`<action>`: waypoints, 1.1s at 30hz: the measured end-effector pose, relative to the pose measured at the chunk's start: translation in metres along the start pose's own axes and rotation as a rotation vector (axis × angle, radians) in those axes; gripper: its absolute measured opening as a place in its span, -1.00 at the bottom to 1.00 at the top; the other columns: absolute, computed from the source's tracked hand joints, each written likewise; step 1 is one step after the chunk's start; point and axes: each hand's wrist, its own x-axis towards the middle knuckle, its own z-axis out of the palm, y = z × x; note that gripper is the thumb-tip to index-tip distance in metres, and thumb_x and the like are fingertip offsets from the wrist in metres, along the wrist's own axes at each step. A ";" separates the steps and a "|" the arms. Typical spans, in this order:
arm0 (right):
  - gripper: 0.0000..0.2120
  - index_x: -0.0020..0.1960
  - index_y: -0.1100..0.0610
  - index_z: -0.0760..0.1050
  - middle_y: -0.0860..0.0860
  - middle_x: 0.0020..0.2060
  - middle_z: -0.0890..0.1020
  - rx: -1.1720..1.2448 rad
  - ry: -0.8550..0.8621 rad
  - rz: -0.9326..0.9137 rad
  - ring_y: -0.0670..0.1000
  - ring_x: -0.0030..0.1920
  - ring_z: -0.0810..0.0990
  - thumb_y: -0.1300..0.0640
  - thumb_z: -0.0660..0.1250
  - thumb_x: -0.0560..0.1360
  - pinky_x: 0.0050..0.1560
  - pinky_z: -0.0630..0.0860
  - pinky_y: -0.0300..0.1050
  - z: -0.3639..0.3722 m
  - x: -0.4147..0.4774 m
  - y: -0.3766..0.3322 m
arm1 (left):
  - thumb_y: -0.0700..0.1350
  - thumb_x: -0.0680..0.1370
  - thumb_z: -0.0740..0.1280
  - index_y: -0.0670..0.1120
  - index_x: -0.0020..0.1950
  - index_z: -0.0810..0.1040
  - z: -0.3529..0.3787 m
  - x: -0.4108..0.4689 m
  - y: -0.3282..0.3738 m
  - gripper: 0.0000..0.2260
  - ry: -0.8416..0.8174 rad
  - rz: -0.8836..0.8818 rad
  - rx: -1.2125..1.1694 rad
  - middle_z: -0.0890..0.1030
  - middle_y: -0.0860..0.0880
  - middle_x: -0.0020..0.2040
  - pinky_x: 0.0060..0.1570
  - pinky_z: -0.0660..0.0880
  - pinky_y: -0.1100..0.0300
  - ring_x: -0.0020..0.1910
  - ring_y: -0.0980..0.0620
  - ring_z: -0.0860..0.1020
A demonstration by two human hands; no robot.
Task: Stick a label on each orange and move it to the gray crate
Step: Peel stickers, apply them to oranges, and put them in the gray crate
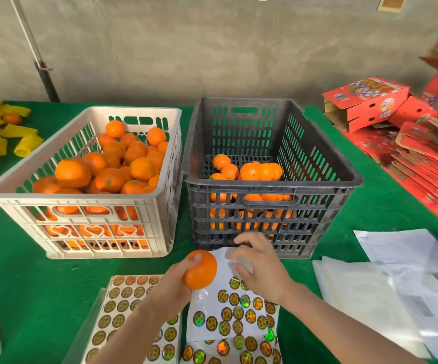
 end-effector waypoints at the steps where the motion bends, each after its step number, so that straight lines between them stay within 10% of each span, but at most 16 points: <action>1: -0.86 -0.04 0.15 0.61 0.06 0.01 0.56 0.010 -0.001 -0.046 0.07 0.07 0.47 0.26 0.45 0.41 0.10 0.37 -0.09 0.002 -0.005 -0.003 | 0.01 0.37 0.48 -0.13 0.25 0.48 -0.001 0.001 0.000 -0.49 -0.009 -0.002 -0.047 0.66 -0.21 0.07 0.04 0.49 -0.03 0.03 -0.16 0.63; 11: -0.95 -0.19 0.18 0.62 0.02 -0.20 0.58 0.106 -0.019 -0.184 -0.09 -0.10 0.43 0.30 0.44 0.40 -0.11 0.48 -0.18 0.017 -0.016 -0.018 | 0.11 0.39 0.34 -0.13 0.16 0.53 -0.009 0.013 -0.004 -0.55 -0.041 -0.082 -0.230 0.68 -0.25 -0.05 -0.25 0.61 0.02 -0.13 -0.20 0.68; 15: -0.82 0.03 0.16 0.63 0.05 -0.12 0.57 0.104 -0.082 -0.183 -0.05 -0.05 0.48 0.27 0.41 0.43 -0.05 0.46 -0.22 0.013 -0.016 -0.017 | 0.13 0.35 0.36 -0.13 0.20 0.50 -0.014 0.017 -0.003 -0.49 -0.057 -0.100 -0.223 0.67 -0.27 -0.06 -0.26 0.60 0.00 -0.14 -0.23 0.67; 26: -0.88 -0.24 0.17 0.55 0.01 -0.23 0.54 0.062 -0.041 -0.285 -0.04 -0.18 0.44 0.34 0.40 0.42 -0.12 0.34 -0.36 0.013 -0.010 -0.016 | 0.11 0.32 0.40 -0.14 0.27 0.47 -0.015 0.024 0.001 -0.42 -0.031 -0.093 -0.133 0.65 -0.27 0.00 -0.11 0.58 -0.03 -0.08 -0.22 0.64; 33: -0.92 -0.16 0.19 0.50 -0.01 -0.29 0.56 0.118 -0.005 -0.061 -0.07 -0.29 0.48 0.27 0.25 0.49 -0.26 0.39 -0.29 0.020 -0.016 -0.015 | 0.09 0.10 0.58 -0.14 0.14 0.52 -0.014 0.023 0.007 -0.31 -0.033 -0.023 0.048 0.69 -0.21 -0.09 -0.22 0.60 0.06 -0.16 -0.13 0.68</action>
